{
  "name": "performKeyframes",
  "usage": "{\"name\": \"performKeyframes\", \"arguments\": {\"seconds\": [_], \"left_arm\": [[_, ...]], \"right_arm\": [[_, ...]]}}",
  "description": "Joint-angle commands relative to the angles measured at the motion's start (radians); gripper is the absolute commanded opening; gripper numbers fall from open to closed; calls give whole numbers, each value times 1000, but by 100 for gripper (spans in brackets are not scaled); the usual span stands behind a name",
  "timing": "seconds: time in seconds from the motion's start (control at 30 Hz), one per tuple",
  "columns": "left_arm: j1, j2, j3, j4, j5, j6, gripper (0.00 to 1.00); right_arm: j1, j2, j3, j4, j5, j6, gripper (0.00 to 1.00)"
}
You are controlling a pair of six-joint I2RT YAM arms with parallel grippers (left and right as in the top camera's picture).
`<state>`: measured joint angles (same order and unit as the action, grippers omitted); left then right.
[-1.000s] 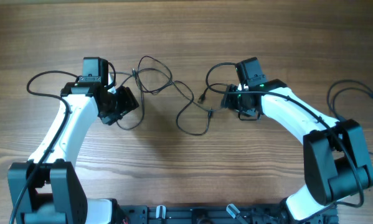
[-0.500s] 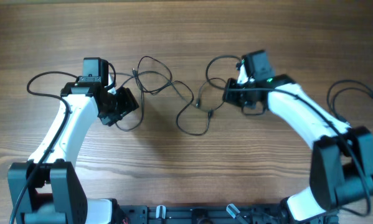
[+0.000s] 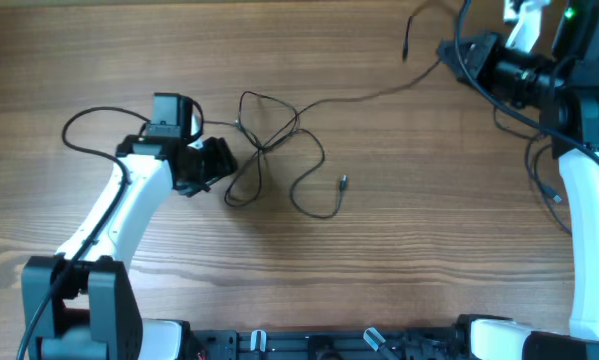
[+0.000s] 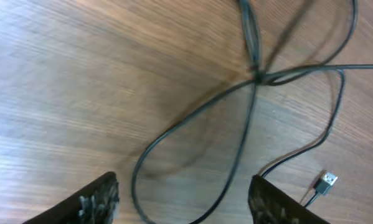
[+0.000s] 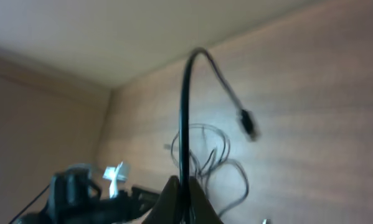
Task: Untangle cables
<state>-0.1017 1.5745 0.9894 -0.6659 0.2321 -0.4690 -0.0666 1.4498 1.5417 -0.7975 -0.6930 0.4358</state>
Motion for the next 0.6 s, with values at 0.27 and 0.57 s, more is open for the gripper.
{"name": "performKeyframes", "arguments": {"seconds": [0.27, 0.57], "left_arm": [[-74, 80, -23, 316, -9, -202, 78], [-84, 192, -23, 514, -16, -194, 75]], "right_arm": [[2, 16, 5, -373, 177, -157, 5], [18, 16, 5, -402, 177, -171, 5]]}}
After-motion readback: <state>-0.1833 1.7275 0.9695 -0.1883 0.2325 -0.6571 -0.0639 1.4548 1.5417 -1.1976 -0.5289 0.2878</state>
